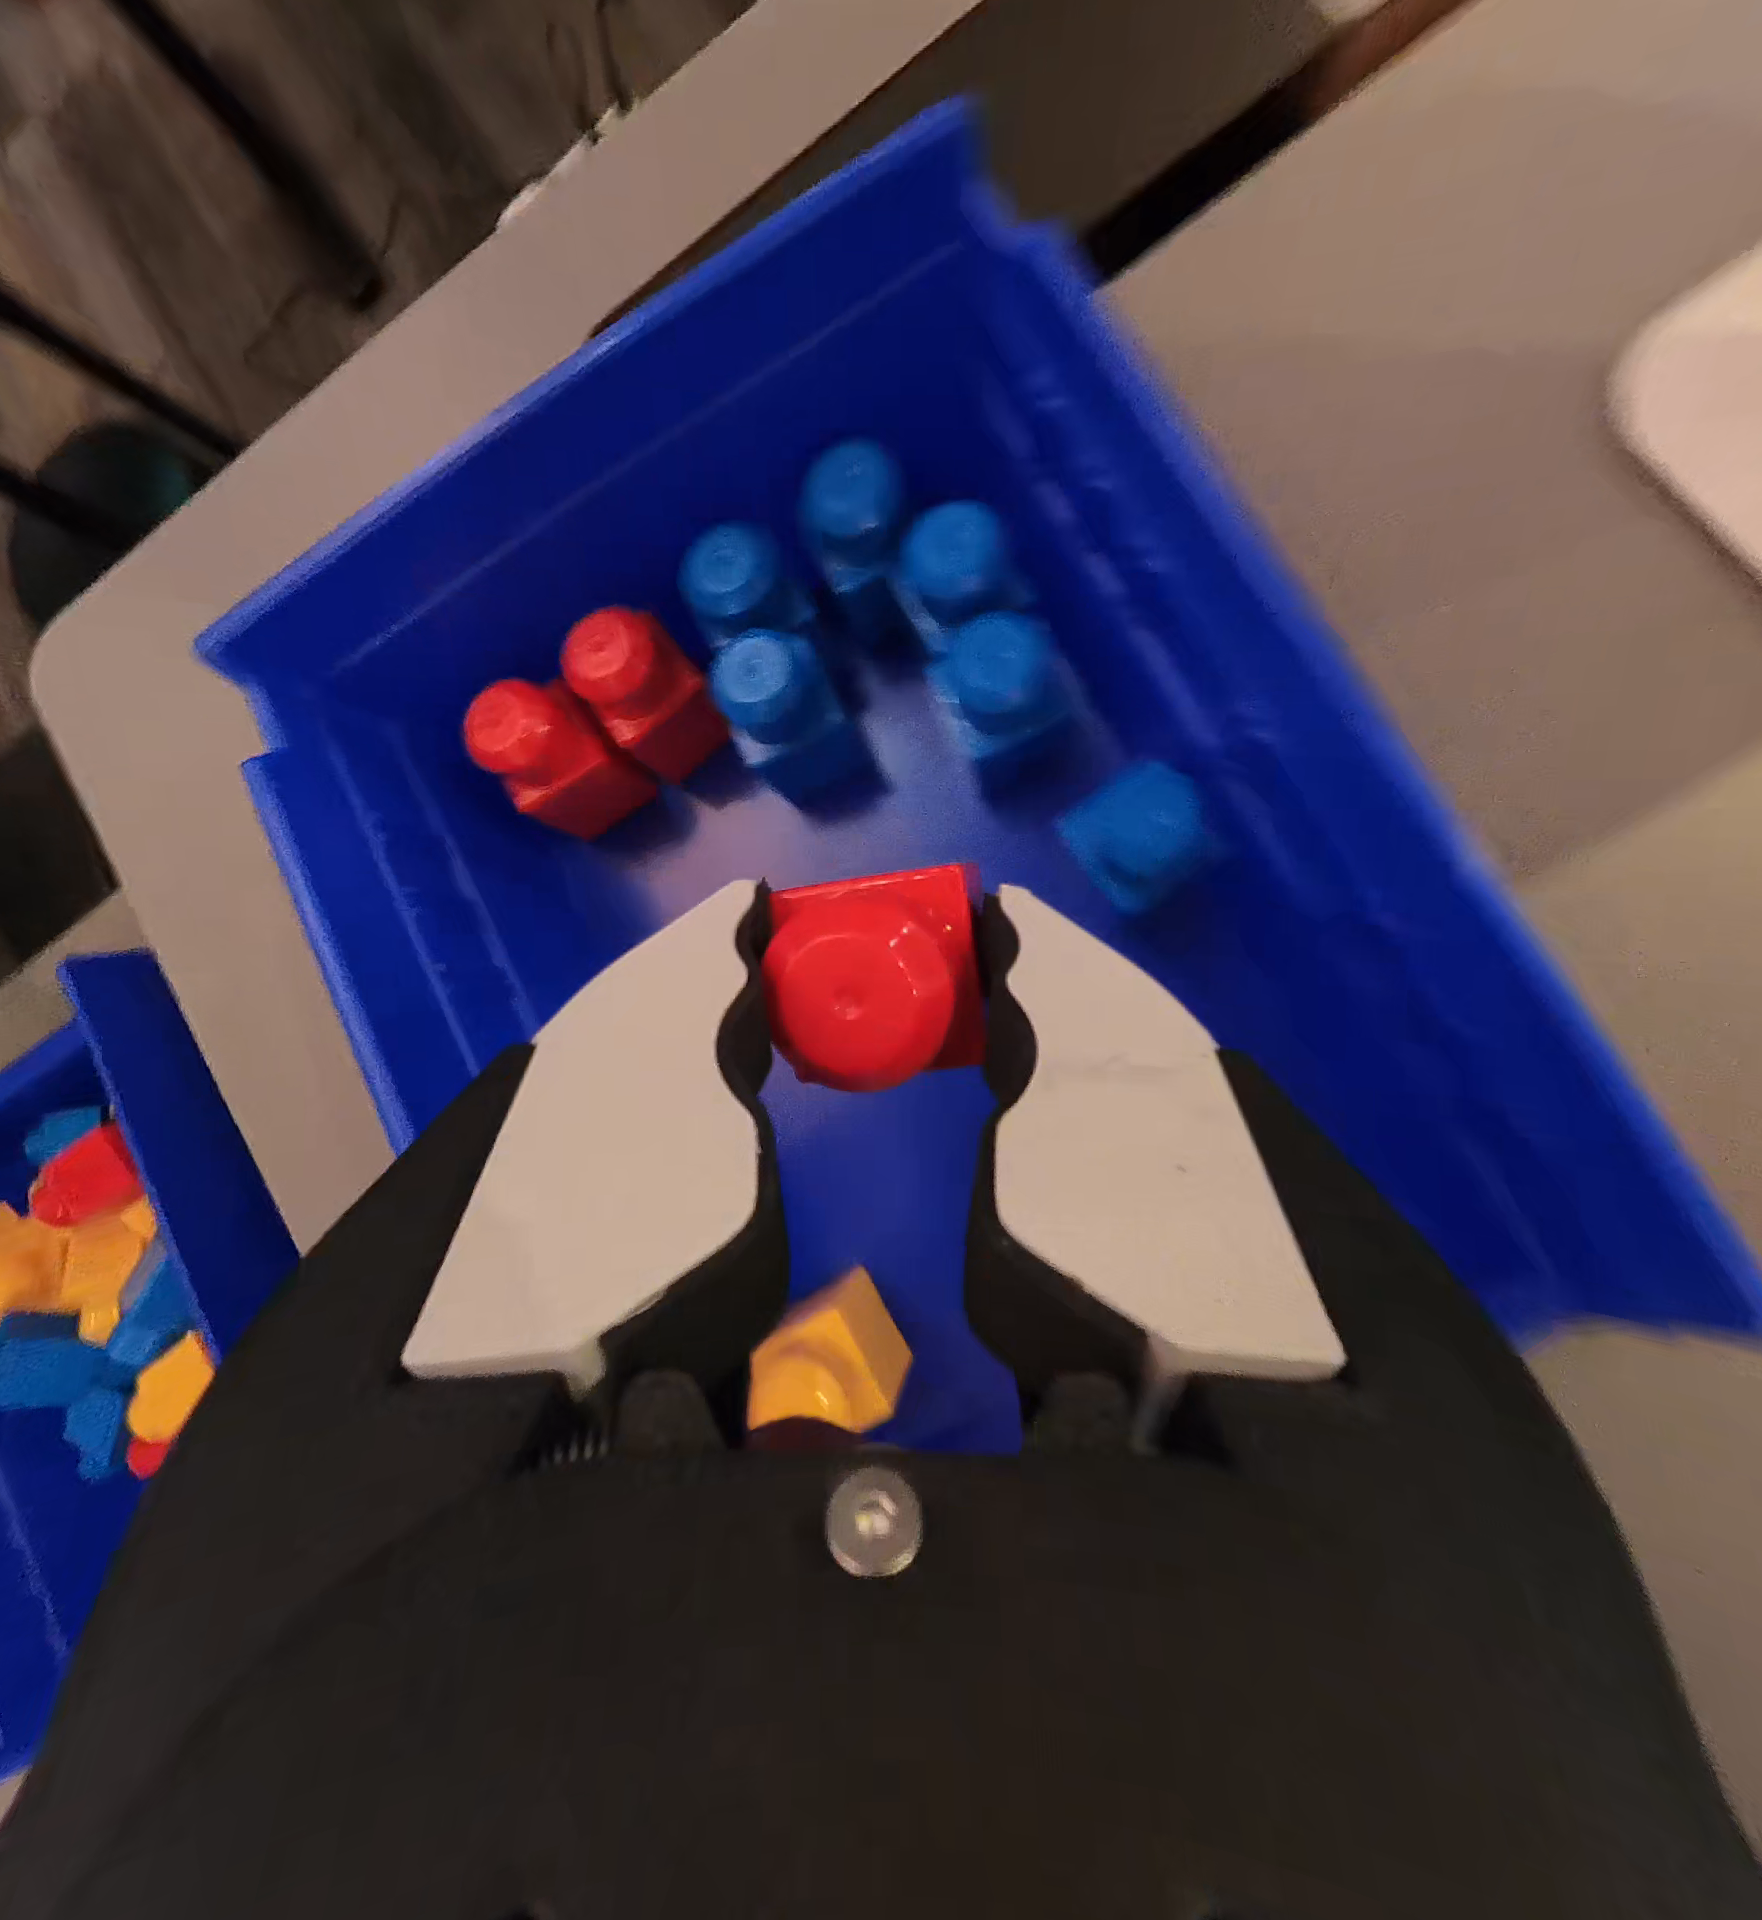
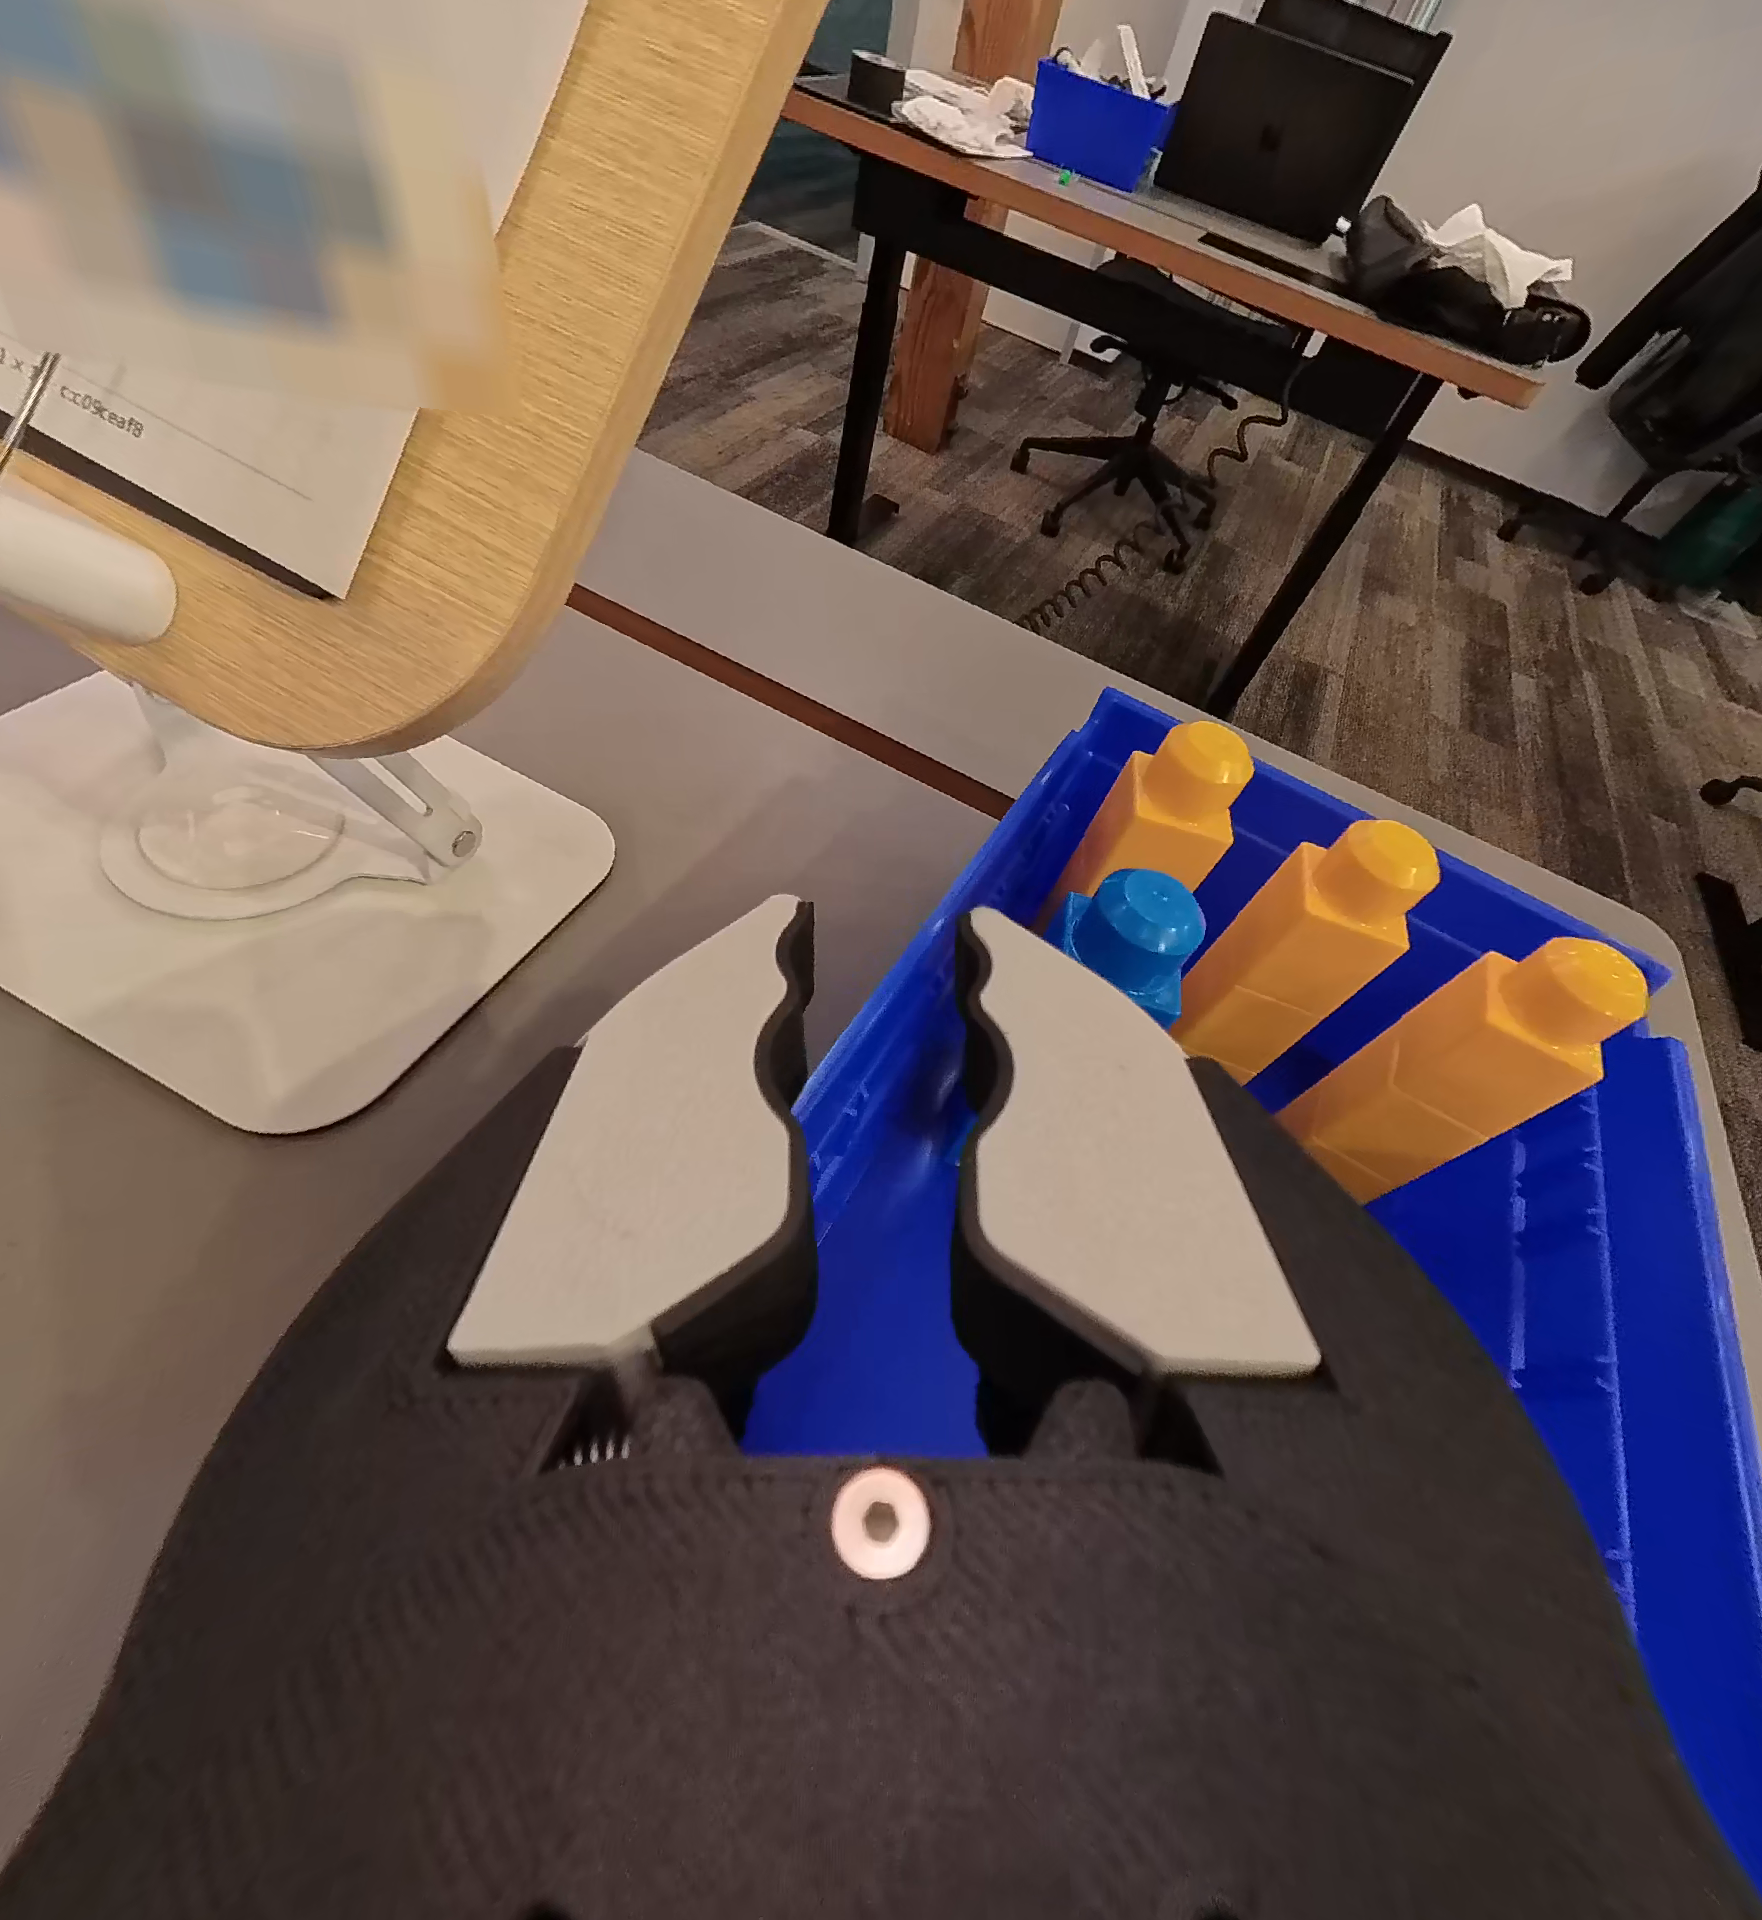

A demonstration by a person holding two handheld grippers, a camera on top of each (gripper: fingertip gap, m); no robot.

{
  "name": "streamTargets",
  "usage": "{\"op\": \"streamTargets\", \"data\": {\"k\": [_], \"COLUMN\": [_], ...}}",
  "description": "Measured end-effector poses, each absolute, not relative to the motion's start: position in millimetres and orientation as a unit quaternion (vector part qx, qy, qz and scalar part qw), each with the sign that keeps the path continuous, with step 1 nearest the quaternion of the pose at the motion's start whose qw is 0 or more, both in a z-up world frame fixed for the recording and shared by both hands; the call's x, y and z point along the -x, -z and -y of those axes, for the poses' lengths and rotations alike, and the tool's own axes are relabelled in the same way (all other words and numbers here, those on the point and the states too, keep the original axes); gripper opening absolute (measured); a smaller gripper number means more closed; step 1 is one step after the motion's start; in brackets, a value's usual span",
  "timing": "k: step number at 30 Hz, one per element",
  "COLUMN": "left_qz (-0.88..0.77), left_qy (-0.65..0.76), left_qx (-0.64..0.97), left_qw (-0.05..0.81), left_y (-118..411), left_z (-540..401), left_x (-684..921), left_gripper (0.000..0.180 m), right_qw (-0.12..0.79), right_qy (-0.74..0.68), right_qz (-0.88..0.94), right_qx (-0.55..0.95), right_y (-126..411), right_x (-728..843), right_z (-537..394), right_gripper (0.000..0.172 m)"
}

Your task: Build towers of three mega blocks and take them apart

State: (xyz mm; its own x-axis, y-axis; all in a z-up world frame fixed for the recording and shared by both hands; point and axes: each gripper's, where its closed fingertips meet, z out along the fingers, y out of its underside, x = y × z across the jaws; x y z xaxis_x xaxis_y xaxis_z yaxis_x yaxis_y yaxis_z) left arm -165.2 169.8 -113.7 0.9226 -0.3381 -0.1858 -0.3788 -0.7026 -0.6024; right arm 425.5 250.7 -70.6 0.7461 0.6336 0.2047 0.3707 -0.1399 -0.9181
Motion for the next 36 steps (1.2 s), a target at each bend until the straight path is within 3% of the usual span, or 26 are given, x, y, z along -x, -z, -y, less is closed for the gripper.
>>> {"op": "streamTargets", "data": {"k": [6, 14, 23, 34, 36], "left_qz": [-0.354, -0.527, -0.624, -0.628, -0.623], "left_qy": [0.034, 0.101, 0.111, 0.141, 0.142], "left_qx": [0.869, 0.793, 0.742, 0.723, 0.727], "left_qw": [0.345, 0.289, 0.216, 0.252, 0.251], "left_y": [94.0, 163.4, 211.4, 211.8, 216.7], "left_z": [-67.2, 22.8, 31.6, 23.4, 23.3], "left_x": [71.3, -29.8, -60.3, -66.1, -62.8], "left_gripper": [0.037, 0.037, 0.037, 0.038, 0.050], "right_qw": [0.566, 0.565, 0.561, 0.558, 0.558], "right_qy": [-0.121, -0.119, -0.117, -0.115, -0.115], "right_qz": [0.333, 0.345, 0.351, 0.358, 0.357], "right_qx": [0.744, 0.740, 0.741, 0.740, 0.740], "right_y": [68.4, 70.4, 73.5, 75.6, 75.1], "right_x": [-425.1, -413.2, -409.5, -407.5, -407.9], "right_z": [-248.9, -244.3, -243.2, -243.5, -243.5], "right_gripper": [0.026, 0.025, 0.025, 0.025, 0.025]}}
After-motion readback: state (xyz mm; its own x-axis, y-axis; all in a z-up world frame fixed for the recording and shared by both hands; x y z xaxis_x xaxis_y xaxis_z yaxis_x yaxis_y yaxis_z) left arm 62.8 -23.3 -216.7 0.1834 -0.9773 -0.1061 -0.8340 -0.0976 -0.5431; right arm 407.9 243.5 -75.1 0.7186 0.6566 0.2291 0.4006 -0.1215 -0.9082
